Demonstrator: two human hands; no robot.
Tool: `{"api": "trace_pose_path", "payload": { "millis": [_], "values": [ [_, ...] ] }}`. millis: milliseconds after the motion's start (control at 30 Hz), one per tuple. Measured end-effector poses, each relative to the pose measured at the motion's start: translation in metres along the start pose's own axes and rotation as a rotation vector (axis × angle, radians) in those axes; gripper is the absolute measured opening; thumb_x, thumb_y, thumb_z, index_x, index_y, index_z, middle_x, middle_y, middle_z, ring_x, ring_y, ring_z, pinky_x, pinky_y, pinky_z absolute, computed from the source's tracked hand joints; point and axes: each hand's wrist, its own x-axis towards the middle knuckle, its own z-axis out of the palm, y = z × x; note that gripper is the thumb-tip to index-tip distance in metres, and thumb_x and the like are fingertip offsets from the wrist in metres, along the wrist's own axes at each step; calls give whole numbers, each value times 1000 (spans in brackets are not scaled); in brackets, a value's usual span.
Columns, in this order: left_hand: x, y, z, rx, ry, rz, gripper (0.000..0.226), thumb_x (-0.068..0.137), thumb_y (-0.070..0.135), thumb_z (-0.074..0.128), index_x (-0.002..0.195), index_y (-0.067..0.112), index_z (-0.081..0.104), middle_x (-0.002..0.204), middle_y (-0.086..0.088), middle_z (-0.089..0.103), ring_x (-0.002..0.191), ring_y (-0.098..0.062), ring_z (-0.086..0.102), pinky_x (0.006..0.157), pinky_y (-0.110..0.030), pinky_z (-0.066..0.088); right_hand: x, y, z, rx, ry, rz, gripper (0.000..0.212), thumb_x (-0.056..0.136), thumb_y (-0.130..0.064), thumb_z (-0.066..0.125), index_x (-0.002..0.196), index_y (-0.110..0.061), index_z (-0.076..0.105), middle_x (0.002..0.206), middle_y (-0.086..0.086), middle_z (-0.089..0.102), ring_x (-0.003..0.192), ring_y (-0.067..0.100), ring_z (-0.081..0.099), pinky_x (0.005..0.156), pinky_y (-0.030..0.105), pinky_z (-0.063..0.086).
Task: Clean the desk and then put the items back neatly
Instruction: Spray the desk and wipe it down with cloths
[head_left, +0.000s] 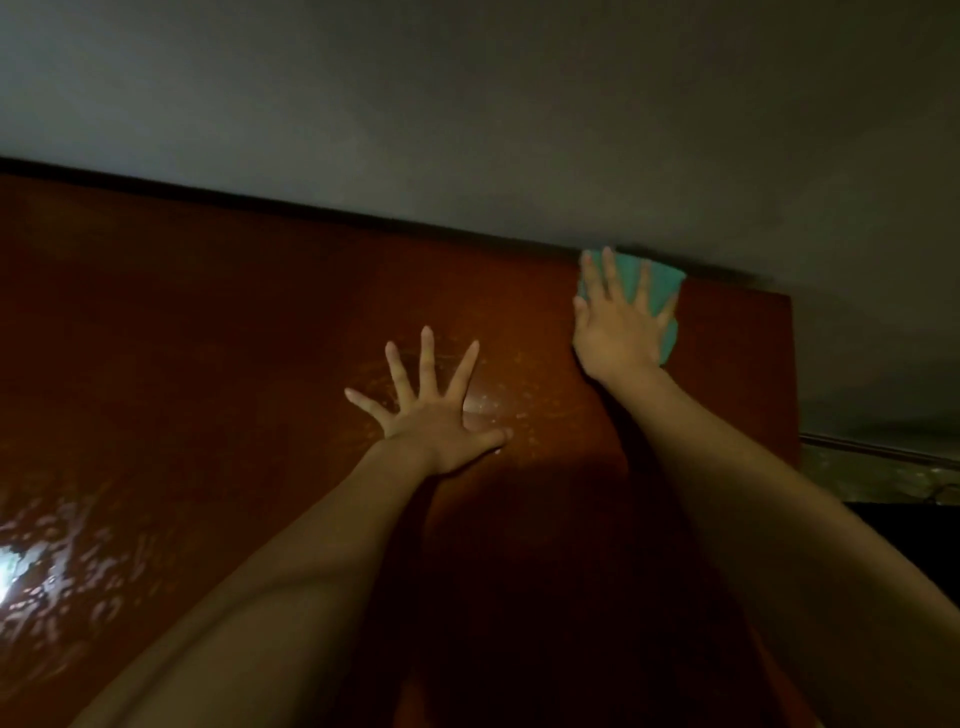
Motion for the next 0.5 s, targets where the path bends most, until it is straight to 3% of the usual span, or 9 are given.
{"api": "trace_pose_path", "payload": {
  "millis": [167, 267, 333, 400, 500],
  "values": [
    [-4, 2, -1, -33, 7, -5, 104, 70, 83, 45, 136, 50, -29, 137, 2, -54, 127, -36, -46, 94, -76, -14, -89, -24, 27, -144, -70, -385, 56, 98, -44, 13, 149, -36, -8, 157, -11, -12, 145, 27, -12, 112, 62, -6],
    [-7, -5, 1, -9, 22, 22, 103, 70, 85, 40, 137, 49, -29, 132, 3, -55, 128, -35, -45, 96, -74, -15, -154, 21, 42, -221, -126, -484, 55, 94, -42, 21, 148, -31, 19, 155, -4, 24, 142, 30, 21, 106, 65, 21],
    [-14, -8, 6, 9, 25, 29, 102, 72, 83, 40, 138, 47, -28, 129, 3, -56, 128, -33, -45, 97, -73, -16, -170, 62, 43, -276, -160, -388, 55, 92, -41, 27, 146, -29, 26, 151, -4, 33, 137, 30, 32, 101, 63, 30],
    [-20, -7, 15, 8, 24, 29, 101, 73, 83, 38, 138, 45, -30, 129, 2, -57, 127, -32, -46, 97, -72, -17, -159, 84, 31, -212, -110, -247, 56, 95, -39, 26, 149, -30, 16, 153, -6, 25, 141, 29, 25, 103, 63, 29],
    [-24, -5, 23, 1, 41, 20, 103, 72, 84, 38, 137, 44, -32, 129, 1, -58, 126, -32, -48, 96, -71, -20, -118, 76, 23, -23, -56, 13, 52, 102, -40, 16, 149, -37, -8, 159, -11, -7, 146, 26, -9, 113, 60, 0]
  ]
}}
